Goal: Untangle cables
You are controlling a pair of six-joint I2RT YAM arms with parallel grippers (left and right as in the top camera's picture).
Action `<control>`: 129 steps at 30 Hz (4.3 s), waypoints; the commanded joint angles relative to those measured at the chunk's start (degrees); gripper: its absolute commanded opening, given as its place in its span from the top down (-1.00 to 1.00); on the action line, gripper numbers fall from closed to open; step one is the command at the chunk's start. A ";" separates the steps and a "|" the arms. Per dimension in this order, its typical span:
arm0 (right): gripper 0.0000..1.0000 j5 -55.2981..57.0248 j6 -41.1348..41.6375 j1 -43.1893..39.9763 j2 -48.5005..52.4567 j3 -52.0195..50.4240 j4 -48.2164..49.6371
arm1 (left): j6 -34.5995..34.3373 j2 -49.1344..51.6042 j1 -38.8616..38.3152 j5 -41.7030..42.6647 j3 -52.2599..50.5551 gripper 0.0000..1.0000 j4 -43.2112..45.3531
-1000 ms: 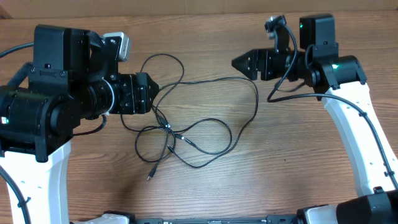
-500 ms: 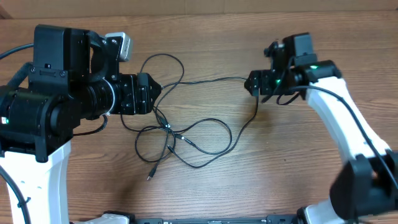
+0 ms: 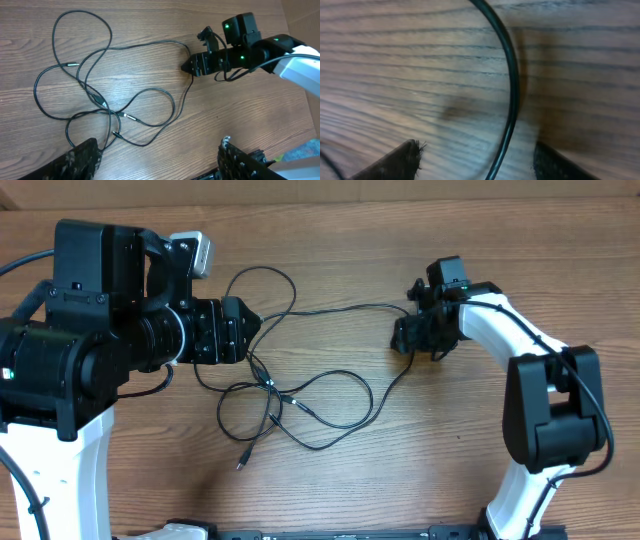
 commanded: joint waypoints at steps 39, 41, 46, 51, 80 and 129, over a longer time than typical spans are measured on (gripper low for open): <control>0.92 -69.02 38.95 -3.82 -19.63 12.07 61.00 | 4.31 0.07 -0.37 0.61 1.07 -0.52 -0.70; 0.92 -69.05 46.03 -6.56 -19.63 12.13 68.87 | 5.33 0.07 -0.37 0.59 1.07 -0.52 -1.29; 0.93 -71.34 60.72 -15.87 -19.63 12.22 84.02 | 5.62 0.07 -0.37 0.61 1.07 -0.52 -1.62; 0.92 -77.88 65.42 -25.77 -19.63 12.17 85.79 | 5.33 0.07 -0.39 0.72 1.07 -0.52 -0.96; 0.93 -16.94 7.30 -50.88 -18.56 12.17 31.21 | 1.88 4.74 -0.50 2.62 0.83 -0.53 2.64; -1.00 -5.38 -10.56 -30.23 -11.37 12.15 18.78 | 5.07 10.97 -8.63 5.55 0.85 -0.28 9.07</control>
